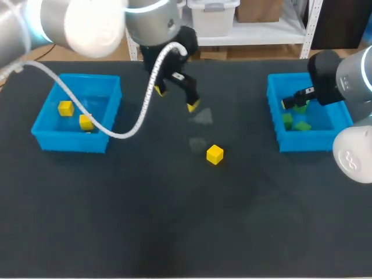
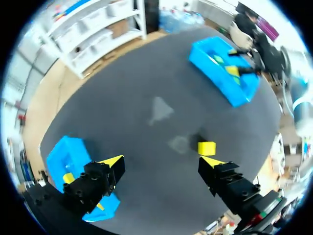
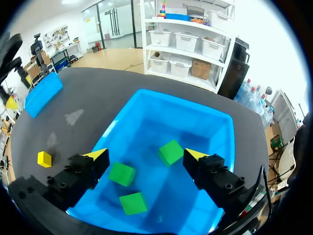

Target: Put the green cubes in the right bin and the yellow cubes in the left bin.

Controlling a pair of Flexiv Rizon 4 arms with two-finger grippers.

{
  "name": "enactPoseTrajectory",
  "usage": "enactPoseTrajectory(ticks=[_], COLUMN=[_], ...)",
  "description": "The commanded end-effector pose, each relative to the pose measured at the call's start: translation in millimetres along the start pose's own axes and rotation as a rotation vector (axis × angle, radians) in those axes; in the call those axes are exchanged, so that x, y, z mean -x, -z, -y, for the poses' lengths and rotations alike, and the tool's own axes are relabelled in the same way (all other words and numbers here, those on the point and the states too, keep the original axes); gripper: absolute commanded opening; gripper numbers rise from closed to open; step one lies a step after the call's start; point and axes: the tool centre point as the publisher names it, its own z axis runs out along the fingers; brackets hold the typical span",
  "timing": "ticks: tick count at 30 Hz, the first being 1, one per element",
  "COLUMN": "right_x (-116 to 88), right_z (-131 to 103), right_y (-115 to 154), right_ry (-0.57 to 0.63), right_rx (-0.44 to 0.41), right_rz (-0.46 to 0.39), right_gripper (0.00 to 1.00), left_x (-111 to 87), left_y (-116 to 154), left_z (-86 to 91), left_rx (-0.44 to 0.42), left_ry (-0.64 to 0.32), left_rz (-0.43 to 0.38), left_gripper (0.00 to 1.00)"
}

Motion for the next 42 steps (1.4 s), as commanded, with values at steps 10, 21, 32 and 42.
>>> enactPoseTrajectory(ticks=[10, 21, 32, 42], right_x=[0.1, 0.1, 0.1, 0.1], right_z=[0.0, 0.0, 0.0, 0.0], right_y=[0.9, 0.9, 0.9, 0.9], right_ry=[0.000, 0.000, 0.000, 0.000], right_rx=[0.001, 0.001, 0.001, 0.001], right_rz=[-0.001, -0.001, -0.001, -0.001], right_gripper=[1.00, 1.00, 1.00, 1.00], left_x=[13.6, 10.1, 0.0, -9.3], left_y=[-32.4, -62.2, -82.3, -99.9], left_z=[42.5, 73.6, 85.4, 99.9], left_rx=[-0.138, -0.214, -0.249, -0.267], left_ry=[-0.129, -0.180, -0.178, -0.187], left_rz=[-0.137, -0.209, -0.252, -0.288], left_gripper=[1.00, 1.00, 1.00, 1.00])
